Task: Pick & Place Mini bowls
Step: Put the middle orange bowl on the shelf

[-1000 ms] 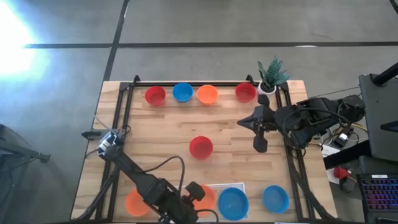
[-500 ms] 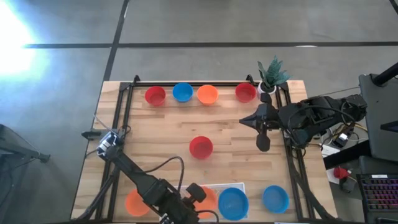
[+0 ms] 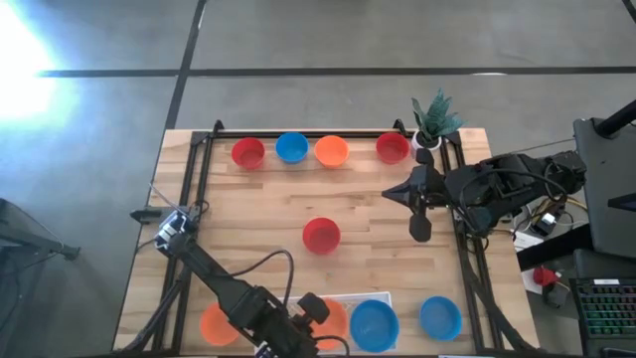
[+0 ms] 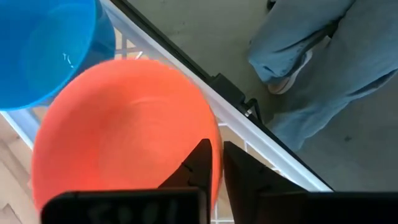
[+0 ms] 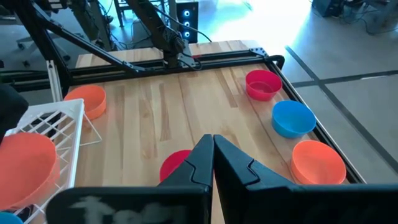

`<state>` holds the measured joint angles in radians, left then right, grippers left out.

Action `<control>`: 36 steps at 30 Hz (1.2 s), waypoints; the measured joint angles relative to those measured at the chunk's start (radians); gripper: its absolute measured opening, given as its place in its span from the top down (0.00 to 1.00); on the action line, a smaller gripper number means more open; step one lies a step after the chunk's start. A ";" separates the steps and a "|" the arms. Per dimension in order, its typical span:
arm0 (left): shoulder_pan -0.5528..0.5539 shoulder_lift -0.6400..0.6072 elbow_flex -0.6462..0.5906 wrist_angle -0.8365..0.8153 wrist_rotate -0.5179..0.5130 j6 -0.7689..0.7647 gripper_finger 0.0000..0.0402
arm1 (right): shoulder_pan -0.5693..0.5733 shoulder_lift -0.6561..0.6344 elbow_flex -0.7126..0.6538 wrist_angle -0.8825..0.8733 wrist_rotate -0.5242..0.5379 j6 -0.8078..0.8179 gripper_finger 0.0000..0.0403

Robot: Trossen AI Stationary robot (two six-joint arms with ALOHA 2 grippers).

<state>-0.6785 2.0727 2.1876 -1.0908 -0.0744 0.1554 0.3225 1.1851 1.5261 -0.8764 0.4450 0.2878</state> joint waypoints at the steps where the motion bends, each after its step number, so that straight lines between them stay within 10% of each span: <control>1: 0.000 0.000 0.000 0.000 -0.006 0.000 0.90 | 0.000 0.000 0.000 0.000 0.000 0.000 0.98; 21: 0.002 -0.067 0.010 -0.001 -0.067 -0.016 0.86 | 0.000 0.000 0.000 -0.001 -0.011 -0.003 0.98; 36: 0.022 -0.207 0.004 -0.038 -0.348 -0.107 0.86 | 0.000 0.000 0.000 -0.002 -0.011 -0.030 0.98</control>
<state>-0.6565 1.8661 2.1920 -1.1284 -0.4220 0.0481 0.3225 1.1851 1.5261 -0.8788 0.4339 0.2576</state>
